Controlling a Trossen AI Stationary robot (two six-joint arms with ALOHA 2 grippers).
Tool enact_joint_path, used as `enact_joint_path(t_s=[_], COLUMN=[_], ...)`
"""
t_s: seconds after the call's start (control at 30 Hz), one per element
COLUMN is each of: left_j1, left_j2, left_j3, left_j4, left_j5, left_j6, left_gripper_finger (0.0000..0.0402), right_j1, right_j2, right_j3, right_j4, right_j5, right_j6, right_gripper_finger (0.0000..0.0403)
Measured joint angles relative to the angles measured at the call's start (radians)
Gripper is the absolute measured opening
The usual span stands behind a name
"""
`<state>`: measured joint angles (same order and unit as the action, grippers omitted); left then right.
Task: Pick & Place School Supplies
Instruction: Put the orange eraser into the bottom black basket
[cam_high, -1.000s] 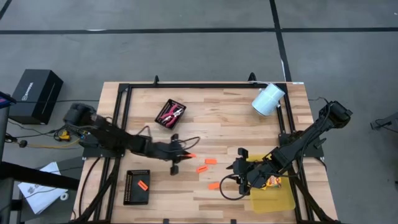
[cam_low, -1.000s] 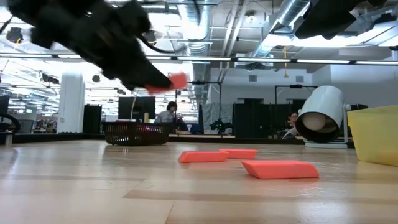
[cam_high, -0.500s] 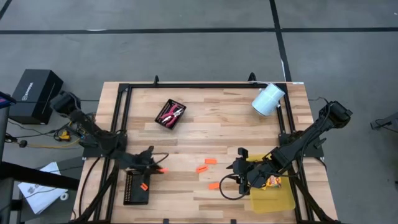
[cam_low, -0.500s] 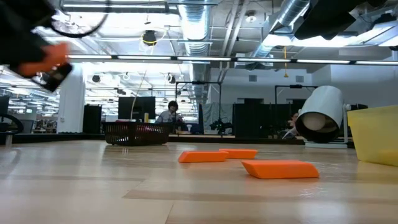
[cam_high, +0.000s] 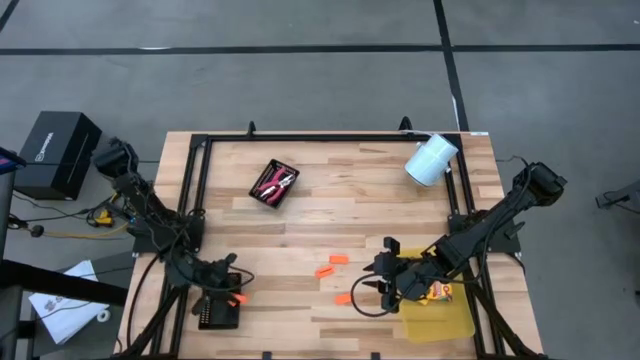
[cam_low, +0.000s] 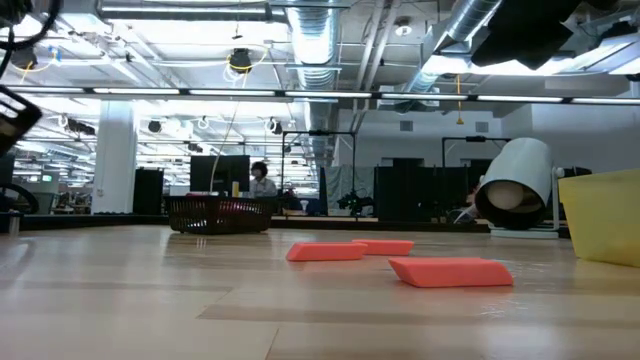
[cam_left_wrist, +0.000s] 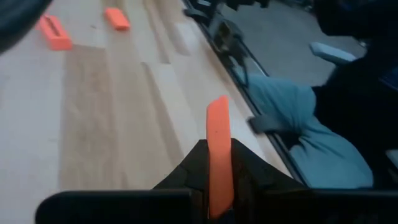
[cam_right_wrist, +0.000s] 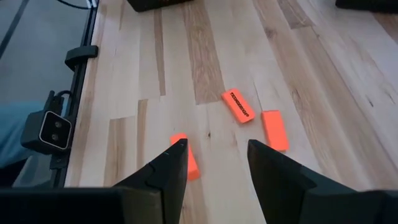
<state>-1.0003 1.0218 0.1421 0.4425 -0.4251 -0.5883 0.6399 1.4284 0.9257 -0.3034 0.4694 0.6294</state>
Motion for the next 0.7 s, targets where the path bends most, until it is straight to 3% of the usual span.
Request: enact_joint_path(t_s=[0.17,0.37,0.57,0.7], left_j1=[-0.071,-0.163,-0.205,-0.205], left_j2=[0.000,0.000,0.000,0.000], left_j3=[0.000,0.000,0.000,0.000], left_j4=[-0.012,-0.162,-0.215,-0.222], left_j5=[0.006,0.023,0.038,0.058], left_j6=[-0.022,-0.151,-0.181,-0.188], left_gripper_finger=[0.0025,0.0025,0.0027,0.0062], right_j1=[-0.008,-0.015,-0.015,-0.015], right_j2=[0.000,0.000,0.000,0.000], right_j3=[0.000,0.000,0.000,0.000], right_j4=[0.005,0.008,0.062,0.110], right_j5=[0.000,0.003,0.002,0.003], right_j6=[0.038,0.125,0.131,0.131], right_gripper_finger=[0.0159,0.0159,0.0159,0.0159])
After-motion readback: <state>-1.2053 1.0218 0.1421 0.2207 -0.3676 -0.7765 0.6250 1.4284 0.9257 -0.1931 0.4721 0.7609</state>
